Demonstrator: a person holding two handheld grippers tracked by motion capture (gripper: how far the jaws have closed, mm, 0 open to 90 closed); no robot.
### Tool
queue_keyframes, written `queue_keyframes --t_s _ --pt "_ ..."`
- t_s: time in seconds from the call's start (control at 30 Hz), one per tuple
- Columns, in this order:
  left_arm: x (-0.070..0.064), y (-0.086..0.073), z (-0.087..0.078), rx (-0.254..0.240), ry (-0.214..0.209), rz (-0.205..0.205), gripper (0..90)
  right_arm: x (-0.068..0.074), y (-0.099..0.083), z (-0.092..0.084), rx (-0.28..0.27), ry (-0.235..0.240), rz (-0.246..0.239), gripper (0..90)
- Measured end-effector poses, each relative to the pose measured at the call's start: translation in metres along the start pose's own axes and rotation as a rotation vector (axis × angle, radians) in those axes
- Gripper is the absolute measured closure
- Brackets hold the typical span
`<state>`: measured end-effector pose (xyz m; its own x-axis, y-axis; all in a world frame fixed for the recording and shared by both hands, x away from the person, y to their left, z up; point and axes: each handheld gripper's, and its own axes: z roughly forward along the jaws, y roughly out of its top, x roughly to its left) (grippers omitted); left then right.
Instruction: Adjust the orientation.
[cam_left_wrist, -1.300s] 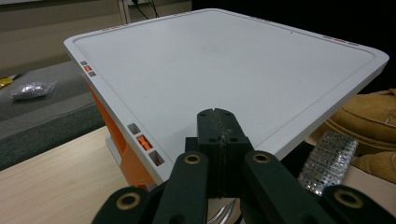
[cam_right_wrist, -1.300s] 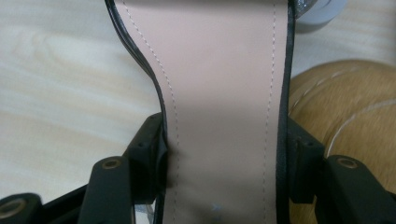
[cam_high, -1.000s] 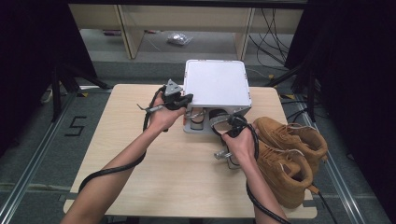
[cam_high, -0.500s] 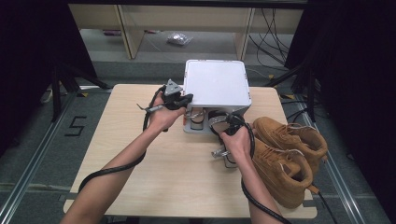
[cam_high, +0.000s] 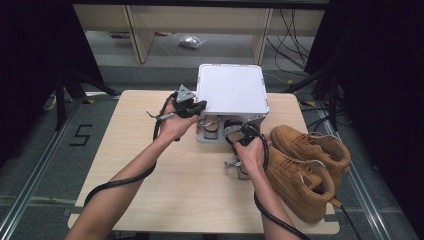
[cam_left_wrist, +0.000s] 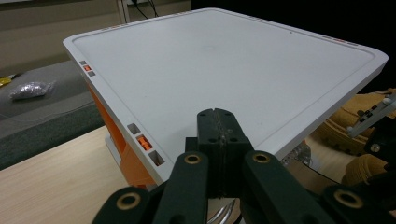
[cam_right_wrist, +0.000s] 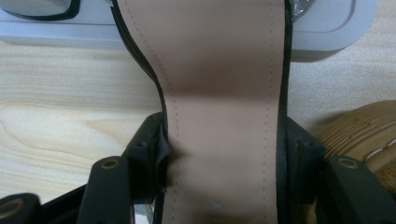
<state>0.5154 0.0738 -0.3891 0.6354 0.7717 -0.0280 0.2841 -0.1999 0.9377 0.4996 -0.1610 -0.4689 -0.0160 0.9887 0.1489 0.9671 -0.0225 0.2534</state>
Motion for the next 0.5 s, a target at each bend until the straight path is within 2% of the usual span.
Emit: queue_keyframes --t_s 0.07,0.1,0.17,0.2,0.23,0.27,0.3,0.33,0.37,0.4,0.43,0.47,0.5 --pt "0.000 0.000 0.000 0.001 0.001 0.003 89.6 0.002 0.000 -0.001 0.006 0.003 0.039 42.0" --pt "0.000 0.000 0.000 0.000 0.000 0.001 89.6 -0.001 0.001 -0.002 -0.004 0.028 0.031 38.0" --pt "0.000 0.000 0.000 0.000 0.002 0.002 89.6 -0.002 0.001 -0.003 -0.023 0.023 0.015 35.4" --pt "0.000 0.000 0.000 0.000 0.001 0.002 89.6 0.001 0.000 -0.005 -0.023 0.030 0.053 34.1" --pt "0.000 0.000 0.000 0.000 0.001 0.000 89.5 0.004 0.000 -0.008 -0.010 0.016 0.097 33.7" --pt "0.000 0.000 0.000 -0.001 0.001 0.000 89.6 0.000 -0.001 -0.010 -0.026 0.007 0.036 32.6" --pt "0.000 0.000 0.000 0.000 0.002 0.001 89.6 0.001 -0.001 -0.012 -0.024 0.023 0.052 32.0" --pt "0.000 0.000 0.000 0.000 0.001 0.001 89.6 0.000 -0.002 -0.015 -0.053 0.024 0.007 31.9" --pt "0.000 0.000 0.000 -0.001 0.000 -0.001 89.6 0.002 -0.004 -0.016 -0.073 0.046 0.022 32.1" --pt "0.000 0.000 0.000 0.000 0.000 0.000 89.6 -0.004 -0.003 -0.018 -0.109 0.043 -0.072 31.9" --pt "0.000 0.000 0.000 0.001 0.001 0.003 89.6 -0.006 -0.005 -0.022 -0.119 0.035 -0.101 31.7" --pt "0.000 0.000 0.000 0.000 0.002 0.000 89.6 -0.003 -0.006 -0.027 -0.105 0.052 -0.065 31.5" --pt "0.000 0.000 0.000 -0.001 0.002 -0.002 89.6 0.003 -0.008 -0.033 -0.081 0.050 -0.004 31.5"
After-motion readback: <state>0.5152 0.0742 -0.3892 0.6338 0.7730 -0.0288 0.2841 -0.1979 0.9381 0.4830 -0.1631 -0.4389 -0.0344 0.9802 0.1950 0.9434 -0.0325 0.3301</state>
